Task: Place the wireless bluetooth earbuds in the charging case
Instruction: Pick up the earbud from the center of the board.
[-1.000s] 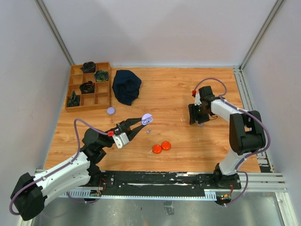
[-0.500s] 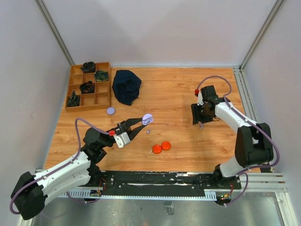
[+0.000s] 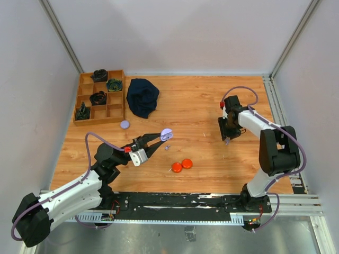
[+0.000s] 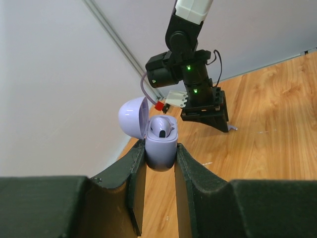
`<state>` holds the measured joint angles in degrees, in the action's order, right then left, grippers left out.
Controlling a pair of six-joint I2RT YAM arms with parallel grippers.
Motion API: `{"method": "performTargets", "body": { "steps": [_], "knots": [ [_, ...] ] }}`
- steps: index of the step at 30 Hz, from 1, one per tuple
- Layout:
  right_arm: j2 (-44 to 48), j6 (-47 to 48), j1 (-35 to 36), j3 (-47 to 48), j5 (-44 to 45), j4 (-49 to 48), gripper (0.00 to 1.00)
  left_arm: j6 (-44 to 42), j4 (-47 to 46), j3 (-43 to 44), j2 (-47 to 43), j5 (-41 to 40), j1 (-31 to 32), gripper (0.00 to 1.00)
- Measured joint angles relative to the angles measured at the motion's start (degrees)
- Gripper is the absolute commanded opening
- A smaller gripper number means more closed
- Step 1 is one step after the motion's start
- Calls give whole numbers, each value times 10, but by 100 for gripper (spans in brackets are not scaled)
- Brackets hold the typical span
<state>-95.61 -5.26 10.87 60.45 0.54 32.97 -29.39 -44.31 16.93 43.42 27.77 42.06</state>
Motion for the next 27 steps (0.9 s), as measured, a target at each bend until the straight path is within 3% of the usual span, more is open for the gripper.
{"method": "performTargets", "body": {
  "steps": [12,19,27],
  "knots": [
    [-39,11,-5,10,-3,-1,32,-1,4,0,4,7,0,0],
    [-39,12,-5,10,-5,-1,21,0,5,1,6,10,0,0],
    [-29,13,-5,7,-5,0,17,5,5,1,8,15,0,0]
  ]
}}
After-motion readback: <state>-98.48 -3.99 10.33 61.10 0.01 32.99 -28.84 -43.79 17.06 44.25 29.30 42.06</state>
